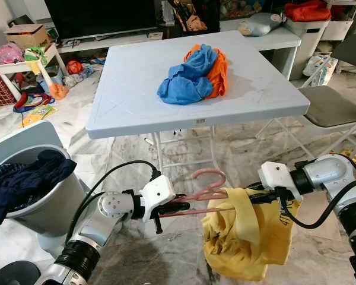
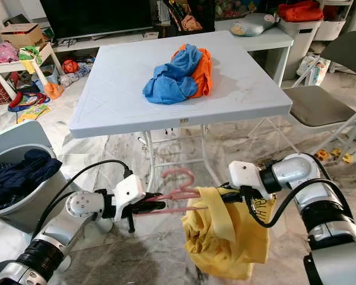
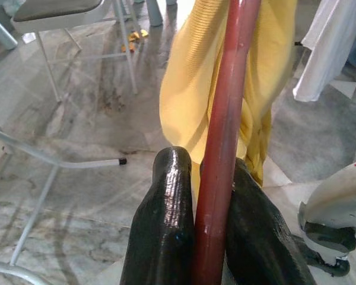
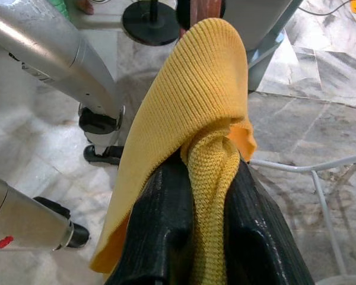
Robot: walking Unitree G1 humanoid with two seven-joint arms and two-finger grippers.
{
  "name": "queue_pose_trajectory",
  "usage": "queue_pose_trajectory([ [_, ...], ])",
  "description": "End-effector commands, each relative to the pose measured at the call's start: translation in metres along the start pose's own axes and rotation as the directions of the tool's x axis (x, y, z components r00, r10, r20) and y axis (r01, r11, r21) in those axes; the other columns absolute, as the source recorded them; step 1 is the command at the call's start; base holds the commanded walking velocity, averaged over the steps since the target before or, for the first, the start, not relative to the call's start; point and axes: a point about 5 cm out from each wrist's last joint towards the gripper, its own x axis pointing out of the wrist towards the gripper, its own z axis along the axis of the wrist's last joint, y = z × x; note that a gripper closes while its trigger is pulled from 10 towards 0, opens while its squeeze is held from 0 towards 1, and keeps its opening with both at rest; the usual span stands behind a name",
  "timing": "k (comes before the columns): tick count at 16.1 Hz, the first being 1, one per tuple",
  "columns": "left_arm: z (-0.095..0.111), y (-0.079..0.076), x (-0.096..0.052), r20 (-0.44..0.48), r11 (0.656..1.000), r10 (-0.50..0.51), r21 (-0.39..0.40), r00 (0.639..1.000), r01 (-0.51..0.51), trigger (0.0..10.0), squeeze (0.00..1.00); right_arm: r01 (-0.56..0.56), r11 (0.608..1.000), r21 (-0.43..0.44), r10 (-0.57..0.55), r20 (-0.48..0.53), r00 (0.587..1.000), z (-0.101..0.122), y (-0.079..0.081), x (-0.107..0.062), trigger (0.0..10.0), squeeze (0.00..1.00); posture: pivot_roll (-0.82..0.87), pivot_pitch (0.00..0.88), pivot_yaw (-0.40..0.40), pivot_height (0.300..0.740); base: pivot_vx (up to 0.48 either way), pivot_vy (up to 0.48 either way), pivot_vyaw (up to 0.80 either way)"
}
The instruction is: Hang hanger
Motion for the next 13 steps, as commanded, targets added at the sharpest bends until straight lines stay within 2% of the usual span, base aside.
queue_pose_trajectory([
  [1,0.001,0.011,-0.006,-0.010,0.999,0.045,0.003,0.999,-0.045,0.0,0.00,-0.004,0.998,-0.058,0.006,0.030,1.000,0.012,-0.006,0.000,10.0,0.00,-0.05,0.000,0.092,0.740,0.000,0.000,0.00],
  [5,0.004,0.009,-0.004,0.013,0.999,0.029,-0.022,0.999,-0.029,0.0,0.00,0.011,0.998,-0.063,-0.008,0.045,0.999,0.014,-0.009,0.004,10.0,0.00,-0.04,0.000,0.091,0.740,0.000,0.000,0.00],
  [6,0.004,0.008,-0.003,0.018,0.999,0.023,-0.027,1.000,-0.022,0.0,0.00,0.050,0.995,-0.081,-0.045,0.055,0.997,0.016,-0.012,0.007,10.0,0.00,-0.04,0.000,0.091,0.740,0.000,0.000,0.00],
  [7,0.003,0.007,-0.002,0.019,0.999,0.022,-0.027,1.000,-0.021,0.0,0.00,0.103,0.994,-0.043,-0.100,0.081,0.992,0.019,-0.019,0.013,10.0,0.00,-0.04,0.000,0.090,0.740,0.000,0.000,0.00],
  [8,0.002,0.005,-0.001,0.019,0.999,0.021,-0.026,1.000,-0.020,0.0,0.00,0.134,0.991,-0.001,-0.133,0.114,0.985,0.022,-0.024,0.017,10.0,1.00,-0.04,0.000,0.090,0.740,0.000,0.000,0.00],
  [10,0.003,0.004,0.000,0.027,0.999,0.025,-0.029,0.999,-0.024,0.0,0.00,0.215,0.977,-0.013,-0.213,0.095,0.972,0.024,-0.031,0.022,10.0,1.00,-0.04,0.000,0.087,0.740,0.000,0.000,0.00],
  [11,0.004,0.005,0.001,0.043,0.998,0.056,-0.033,0.998,-0.054,0.0,0.00,0.313,0.949,-0.039,-0.311,0.047,0.949,0.023,-0.039,0.023,10.0,1.00,-0.04,0.000,0.086,0.740,0.000,0.000,0.00],
  [13,0.007,0.007,0.003,0.097,0.991,0.116,-0.083,0.989,-0.108,0.0,0.00,0.401,0.914,-0.068,-0.400,0.020,0.916,0.026,-0.047,0.024,10.0,1.00,-0.03,0.000,0.079,0.740,0.000,0.000,0.00],
])
